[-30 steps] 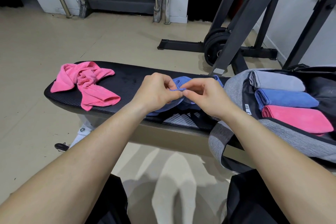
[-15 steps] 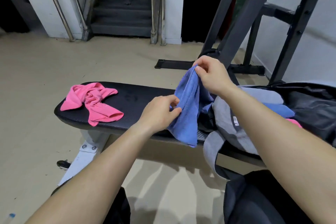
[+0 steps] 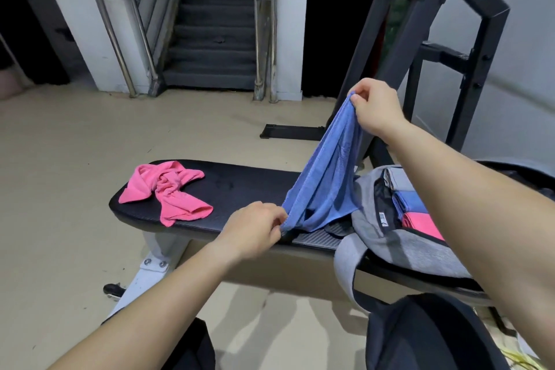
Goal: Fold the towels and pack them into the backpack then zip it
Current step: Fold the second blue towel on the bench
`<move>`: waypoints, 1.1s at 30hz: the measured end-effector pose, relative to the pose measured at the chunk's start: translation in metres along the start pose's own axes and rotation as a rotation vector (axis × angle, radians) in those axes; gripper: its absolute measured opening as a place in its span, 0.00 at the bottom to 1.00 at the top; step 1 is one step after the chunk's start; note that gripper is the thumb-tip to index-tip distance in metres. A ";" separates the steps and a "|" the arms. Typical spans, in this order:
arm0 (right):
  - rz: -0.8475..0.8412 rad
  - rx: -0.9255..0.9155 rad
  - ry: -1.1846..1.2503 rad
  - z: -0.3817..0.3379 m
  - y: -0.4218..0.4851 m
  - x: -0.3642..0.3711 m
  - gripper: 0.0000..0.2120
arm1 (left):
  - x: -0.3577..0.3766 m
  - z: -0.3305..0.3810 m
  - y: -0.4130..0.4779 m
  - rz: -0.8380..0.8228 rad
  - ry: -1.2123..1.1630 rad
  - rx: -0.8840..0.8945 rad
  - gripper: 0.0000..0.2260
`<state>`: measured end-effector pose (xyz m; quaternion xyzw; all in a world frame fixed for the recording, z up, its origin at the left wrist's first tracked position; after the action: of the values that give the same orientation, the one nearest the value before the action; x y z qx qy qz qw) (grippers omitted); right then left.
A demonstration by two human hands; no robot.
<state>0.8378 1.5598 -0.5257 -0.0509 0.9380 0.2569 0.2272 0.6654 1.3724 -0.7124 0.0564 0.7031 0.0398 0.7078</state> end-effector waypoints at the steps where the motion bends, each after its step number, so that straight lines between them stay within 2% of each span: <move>1: -0.006 -0.004 -0.003 -0.001 -0.001 0.001 0.08 | -0.001 -0.004 -0.001 0.002 0.025 -0.007 0.07; 6: -0.011 -0.001 -0.005 0.001 -0.005 0.000 0.08 | -0.029 -0.039 -0.002 0.108 0.241 -0.073 0.09; 12: 0.026 0.081 0.044 0.027 -0.020 -0.008 0.07 | -0.105 -0.103 0.001 0.378 0.409 -0.231 0.10; 17: 0.043 0.093 0.122 0.021 -0.030 -0.002 0.07 | -0.136 -0.108 0.012 0.379 0.663 -0.315 0.08; 21: 0.108 0.063 0.207 -0.002 -0.025 -0.014 0.07 | -0.180 -0.110 0.017 0.461 0.757 -0.388 0.09; 24: 0.124 0.054 0.259 -0.013 -0.024 -0.020 0.06 | -0.208 -0.113 0.018 0.522 0.762 -0.437 0.10; 28: 0.058 0.065 0.266 -0.013 -0.026 -0.017 0.07 | -0.219 -0.119 0.012 0.497 0.699 -0.439 0.13; 30: 0.017 0.087 0.303 -0.007 -0.027 -0.017 0.08 | -0.215 -0.124 0.007 0.480 0.585 -0.416 0.08; 33: -0.016 0.103 0.325 0.002 -0.028 -0.019 0.08 | -0.205 -0.139 0.001 0.449 0.334 -0.449 0.08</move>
<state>0.8613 1.5361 -0.5320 -0.0877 0.9738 0.1952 0.0769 0.5249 1.3486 -0.5102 0.0452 0.7529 0.3562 0.5515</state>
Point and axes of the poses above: each hand's wrist, its own y-axis towards the middle knuckle, its own x-axis out of the palm, z = x × y, the point moved 10 cm from there along y, towards the middle knuckle, and after that the axes turned 15 degrees about y, right-handed, at the moved point
